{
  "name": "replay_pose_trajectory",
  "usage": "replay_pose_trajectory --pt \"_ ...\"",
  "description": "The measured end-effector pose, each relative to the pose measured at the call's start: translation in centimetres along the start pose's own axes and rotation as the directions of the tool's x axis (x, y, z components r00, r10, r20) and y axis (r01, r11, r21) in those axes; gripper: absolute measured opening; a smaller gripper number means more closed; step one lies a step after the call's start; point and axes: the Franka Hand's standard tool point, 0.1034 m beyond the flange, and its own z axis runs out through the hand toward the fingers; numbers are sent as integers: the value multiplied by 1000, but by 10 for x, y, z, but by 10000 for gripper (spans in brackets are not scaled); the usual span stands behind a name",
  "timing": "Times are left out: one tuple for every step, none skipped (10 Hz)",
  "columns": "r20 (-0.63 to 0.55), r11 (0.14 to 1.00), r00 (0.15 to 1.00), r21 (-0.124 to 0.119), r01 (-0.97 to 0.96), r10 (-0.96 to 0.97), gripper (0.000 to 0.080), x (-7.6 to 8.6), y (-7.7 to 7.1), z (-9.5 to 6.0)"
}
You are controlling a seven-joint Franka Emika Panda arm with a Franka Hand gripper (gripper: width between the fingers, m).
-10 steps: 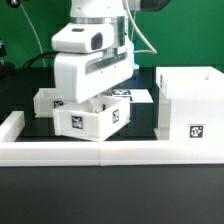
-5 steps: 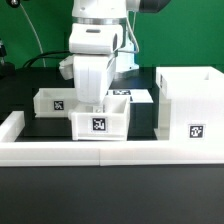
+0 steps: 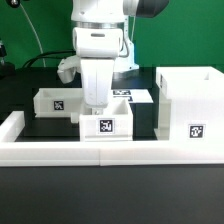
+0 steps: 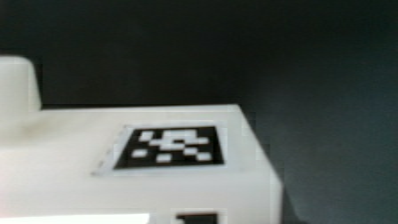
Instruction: Assemble drawer
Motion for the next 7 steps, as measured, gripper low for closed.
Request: replay_pose_trajectory --pt "0 1000 1000 5 -9 9 41 1 -1 3" --pt "-2 1000 1000 8 -23 23 41 4 -1 5" --pt "-5 999 999 12 -35 35 41 10 -1 7" --pt "-8 999 999 15 -41 42 41 15 -2 9" --pt "-11 999 999 16 -50 50 41 19 -2 10" --pt "-15 998 998 17 -67 67 41 26 -2 10" --pt "-19 997 997 17 -71 71 41 35 -1 9"
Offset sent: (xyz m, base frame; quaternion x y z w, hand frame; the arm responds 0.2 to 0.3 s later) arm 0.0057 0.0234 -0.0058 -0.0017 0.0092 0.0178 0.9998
